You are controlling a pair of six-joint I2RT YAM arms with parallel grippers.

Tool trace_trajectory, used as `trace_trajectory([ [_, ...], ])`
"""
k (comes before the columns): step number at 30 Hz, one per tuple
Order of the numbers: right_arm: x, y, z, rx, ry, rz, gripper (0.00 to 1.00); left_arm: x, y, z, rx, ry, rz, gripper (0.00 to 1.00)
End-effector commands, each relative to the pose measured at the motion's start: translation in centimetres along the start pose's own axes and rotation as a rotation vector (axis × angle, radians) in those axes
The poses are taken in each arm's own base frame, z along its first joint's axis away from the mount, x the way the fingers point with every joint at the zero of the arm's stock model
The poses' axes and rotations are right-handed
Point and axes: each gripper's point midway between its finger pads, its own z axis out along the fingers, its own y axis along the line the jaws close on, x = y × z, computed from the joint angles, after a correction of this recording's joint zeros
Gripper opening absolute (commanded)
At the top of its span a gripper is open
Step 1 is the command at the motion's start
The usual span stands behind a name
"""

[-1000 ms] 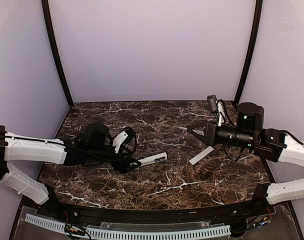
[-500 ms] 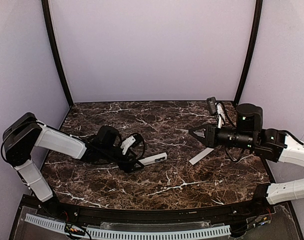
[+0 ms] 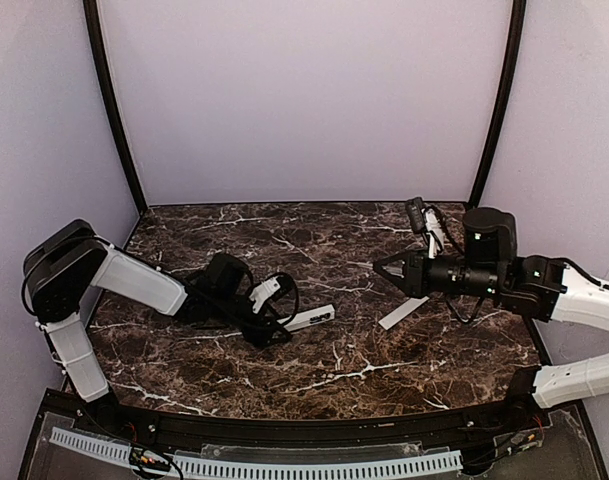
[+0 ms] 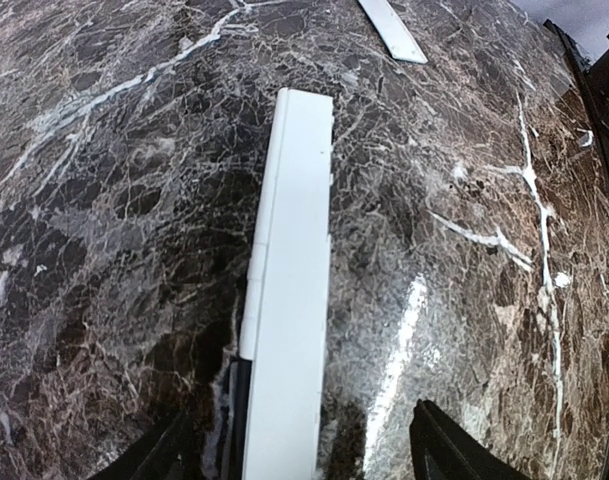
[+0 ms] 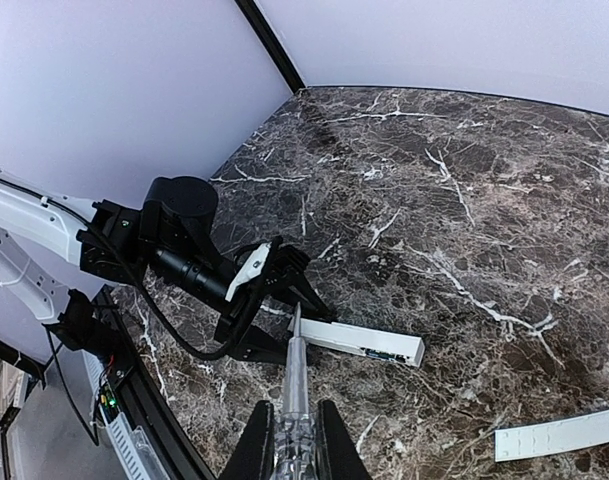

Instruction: Unload the batteries from the remote control

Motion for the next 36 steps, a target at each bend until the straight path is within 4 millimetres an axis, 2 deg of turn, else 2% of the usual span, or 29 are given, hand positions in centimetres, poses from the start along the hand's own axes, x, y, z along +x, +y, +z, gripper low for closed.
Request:
trace_trajectory([
  [1,-1.3,0.2,0.0,0.000,-0.026,-0.016,0.00,0.5,0.6,0.7,-0.008,0.021,0.033,0.72],
  [9,-1.1,-0.2,-0.1,0.008,-0.026,-0.014,0.00,0.5,1.4,0.9,-0.050,0.022,0.074,0.57],
  [20,-1.3,-0.3,-0.4,0.004,-0.031,-0.012,0.00,1.4,1.0,1.2,-0.063,0.050,0.110,0.41],
  [25,-1.0,-0.6,-0.8,0.011,-0.037,-0.008,0.00,1.5,-0.1,1.3,-0.060,0.071,0.114,0.21],
  [30,-1.3,-0.7,-1.4,0.022,-0.048,-0.014,0.00,-0.2,-0.9,-0.1,-0.061,0.071,0.064,0.06],
  [36,-2.2,-0.1,-2.0,0.018,-0.057,-0.051,0.00,-3.2,-1.7,-2.8,-0.084,0.041,0.003,0.01],
])
